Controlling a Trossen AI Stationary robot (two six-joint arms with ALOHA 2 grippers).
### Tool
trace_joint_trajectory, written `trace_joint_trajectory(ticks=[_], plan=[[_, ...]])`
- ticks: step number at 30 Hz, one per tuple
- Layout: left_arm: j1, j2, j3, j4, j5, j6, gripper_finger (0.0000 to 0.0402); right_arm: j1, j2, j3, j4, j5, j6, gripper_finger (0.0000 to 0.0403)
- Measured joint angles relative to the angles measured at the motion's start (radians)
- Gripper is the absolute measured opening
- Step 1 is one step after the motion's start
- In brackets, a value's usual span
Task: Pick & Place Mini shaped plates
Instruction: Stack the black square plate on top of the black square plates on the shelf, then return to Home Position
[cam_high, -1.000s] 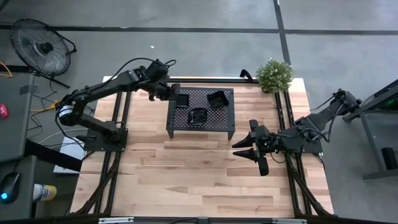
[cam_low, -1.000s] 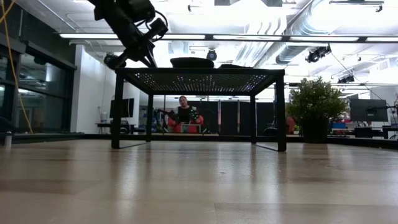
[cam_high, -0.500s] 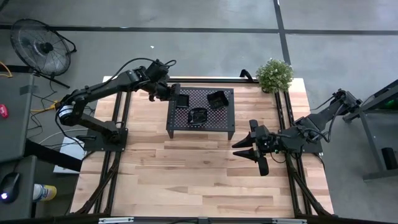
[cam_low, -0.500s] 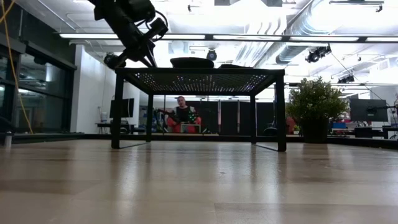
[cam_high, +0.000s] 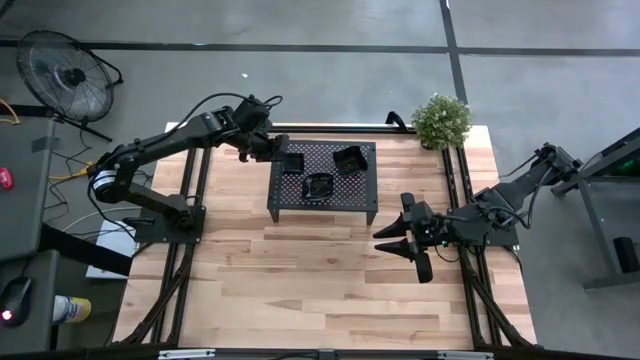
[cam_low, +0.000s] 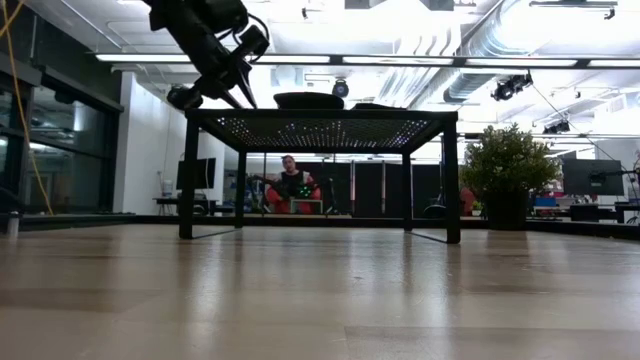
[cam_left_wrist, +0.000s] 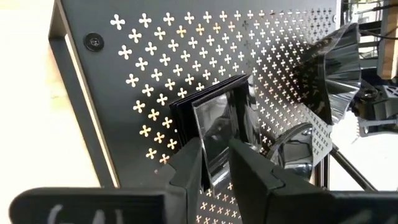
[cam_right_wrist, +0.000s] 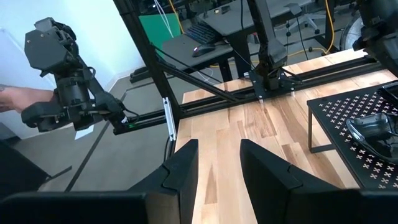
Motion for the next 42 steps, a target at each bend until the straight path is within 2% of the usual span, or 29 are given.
trace_joint_trajectory(ticks=[8,17,21,27,30,34,38,42], plan=[[0.000,-0.047,0.000,-0.006,0.000,0.030,0.0079,0.000,-0.011,0.000,-0.013,-0.001,-0.003,0.0114],[-0.012,-0.160,0.000,-0.043,-0.001,0.125,0.0079,0.001,-0.113,0.000,-0.078,0.010,-0.007,0.0114],[-0.102,-0.240,0.000,-0.036,-0.067,0.177,0.0079,0.006,-0.162,0.000,-0.145,0.046,-0.007,0.0114],[-0.322,-0.320,0.000,-0.024,-0.274,0.224,0.0079,0.038,-0.227,-0.038,-0.242,0.236,0.021,0.0114],[-0.453,-0.349,-0.009,0.020,-0.344,0.289,0.0079,0.057,-0.269,-0.115,-0.180,0.299,0.055,0.0114],[-0.586,-0.410,-0.108,0.204,-0.372,0.350,0.0079,0.064,-0.332,-0.275,-0.003,0.368,0.099,0.0114],[-0.651,-0.499,-0.271,0.370,-0.374,0.337,0.0079,0.047,-0.369,-0.439,0.285,0.393,0.117,0.0114],[-0.690,-0.594,-0.465,0.560,-0.341,0.304,0.0079,0.021,-0.364,-0.578,0.539,0.360,0.101,0.0114]])
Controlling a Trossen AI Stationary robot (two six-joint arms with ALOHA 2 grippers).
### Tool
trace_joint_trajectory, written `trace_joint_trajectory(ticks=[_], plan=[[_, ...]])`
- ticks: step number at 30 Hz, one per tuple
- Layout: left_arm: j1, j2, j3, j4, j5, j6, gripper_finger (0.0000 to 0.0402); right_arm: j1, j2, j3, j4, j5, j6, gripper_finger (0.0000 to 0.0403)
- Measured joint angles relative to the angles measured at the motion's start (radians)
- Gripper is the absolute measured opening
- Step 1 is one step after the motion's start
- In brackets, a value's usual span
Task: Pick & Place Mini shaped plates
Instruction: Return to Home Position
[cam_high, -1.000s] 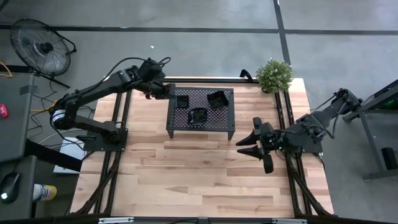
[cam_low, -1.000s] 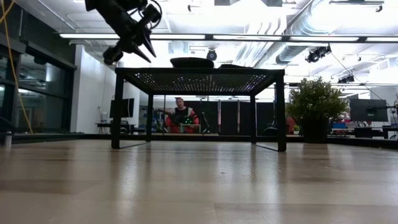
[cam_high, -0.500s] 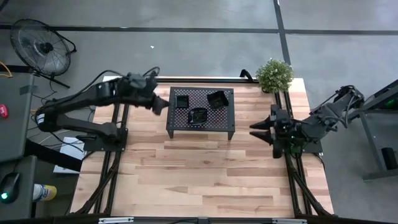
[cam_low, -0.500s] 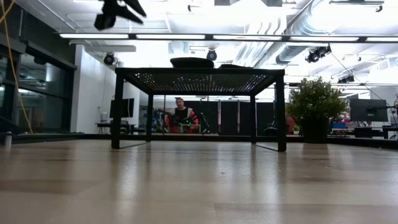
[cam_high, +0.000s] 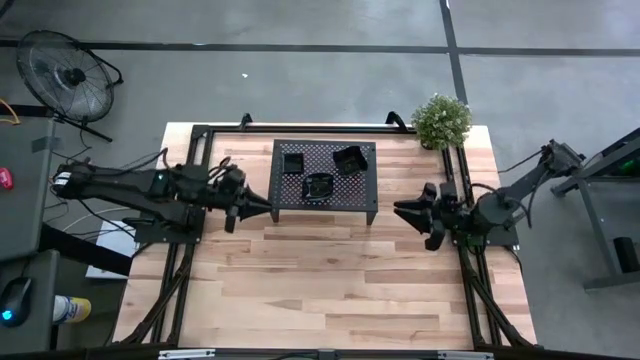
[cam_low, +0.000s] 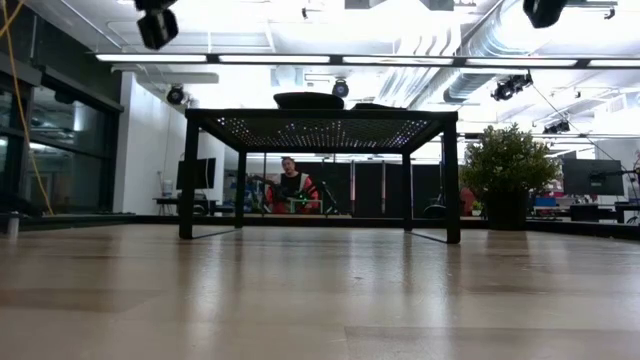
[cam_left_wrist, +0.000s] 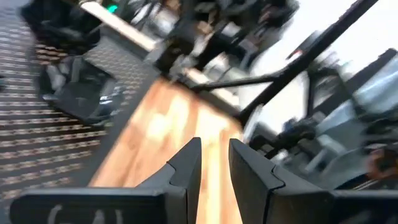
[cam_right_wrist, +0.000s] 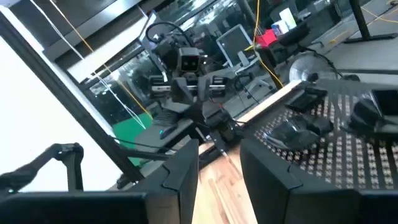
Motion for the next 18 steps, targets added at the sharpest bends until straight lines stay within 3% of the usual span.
trace_joint_trajectory(ticks=[7,14,18], plan=[[-0.012,-0.157,-0.279,0.275,0.010,-0.084,0.0079,-0.116,0.005,-0.209,0.253,-0.109,0.100,0.0114],[-0.011,-0.236,-0.431,0.432,0.030,-0.070,0.0078,-0.317,-0.033,-0.336,0.415,-0.326,0.124,0.0114],[-0.011,-0.269,-0.507,0.502,0.016,-0.069,0.0078,-0.351,-0.120,-0.390,0.435,-0.340,0.101,0.0114]])
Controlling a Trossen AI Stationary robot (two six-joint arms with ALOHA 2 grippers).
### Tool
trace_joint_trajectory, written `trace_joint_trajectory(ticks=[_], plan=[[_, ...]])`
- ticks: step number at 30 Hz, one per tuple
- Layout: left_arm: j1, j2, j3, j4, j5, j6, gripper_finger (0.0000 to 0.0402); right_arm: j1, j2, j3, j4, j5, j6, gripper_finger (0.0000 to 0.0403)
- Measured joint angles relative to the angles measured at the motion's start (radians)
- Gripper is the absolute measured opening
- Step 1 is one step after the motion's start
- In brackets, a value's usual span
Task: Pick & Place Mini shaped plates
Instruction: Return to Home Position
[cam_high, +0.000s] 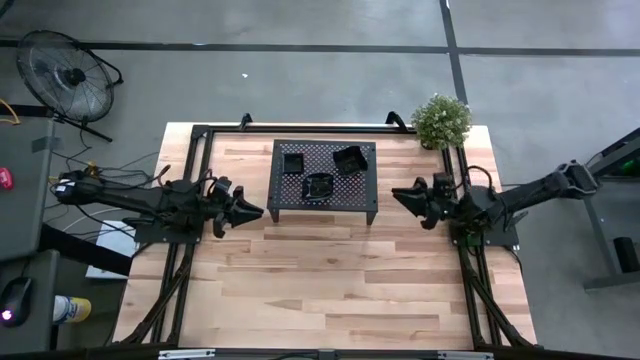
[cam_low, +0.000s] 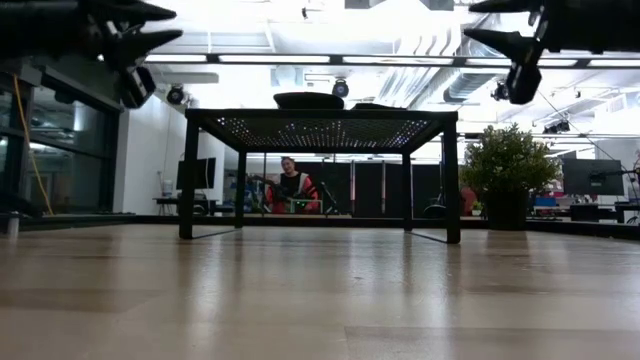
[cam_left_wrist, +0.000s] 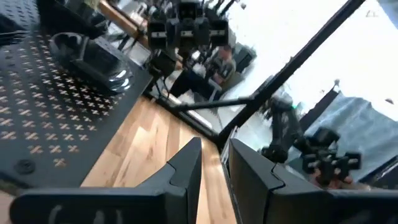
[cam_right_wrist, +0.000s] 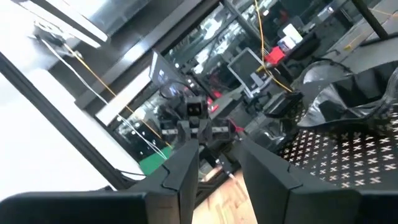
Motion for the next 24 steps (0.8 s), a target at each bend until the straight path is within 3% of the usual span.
trace_joint_trajectory(ticks=[7,17,24], plan=[[0.000,-0.089,-0.125,0.149,-0.091,-0.026,0.0078,0.010,-0.205,-0.085,-0.058,0.014,-0.023,0.0114],[0.001,-0.146,-0.151,0.135,-0.138,0.006,0.0078,-0.009,-0.466,-0.094,-0.401,0.051,-0.059,0.0114],[0.001,-0.146,-0.151,0.135,-0.181,0.057,0.0078,-0.151,-0.605,-0.094,-0.551,-0.078,-0.047,0.0114]])
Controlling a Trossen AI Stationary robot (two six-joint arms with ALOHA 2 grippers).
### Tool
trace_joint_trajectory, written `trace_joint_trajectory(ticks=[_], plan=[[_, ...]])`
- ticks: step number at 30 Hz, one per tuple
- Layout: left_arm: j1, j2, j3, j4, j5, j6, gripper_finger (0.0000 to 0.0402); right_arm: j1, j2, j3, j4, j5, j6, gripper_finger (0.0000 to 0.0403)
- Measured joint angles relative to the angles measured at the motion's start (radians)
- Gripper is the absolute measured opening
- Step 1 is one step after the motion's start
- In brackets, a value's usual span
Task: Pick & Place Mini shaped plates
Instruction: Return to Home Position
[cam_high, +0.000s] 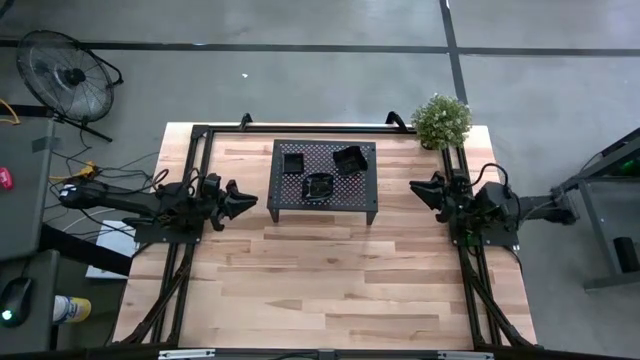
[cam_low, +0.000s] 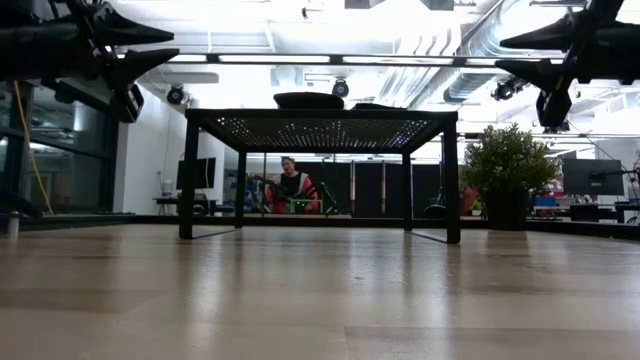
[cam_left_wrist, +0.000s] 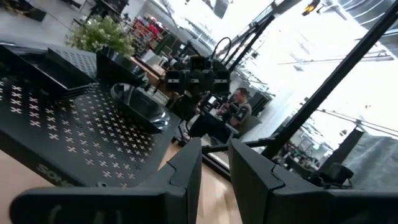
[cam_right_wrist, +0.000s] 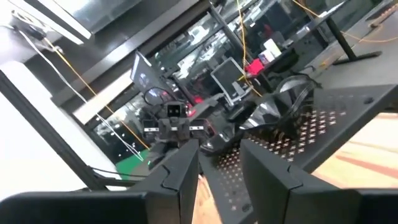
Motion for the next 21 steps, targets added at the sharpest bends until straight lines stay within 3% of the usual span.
trace_joint_trajectory(ticks=[8,21], plan=[[0.000,0.001,0.000,-0.027,-0.072,0.065,0.0078,-0.152,0.022,0.000,-0.093,-0.149,-0.035,0.0114],[-0.001,0.006,0.000,-0.147,-0.132,0.182,0.0078,-0.220,0.130,0.000,-0.122,-0.204,-0.123,0.0114]])
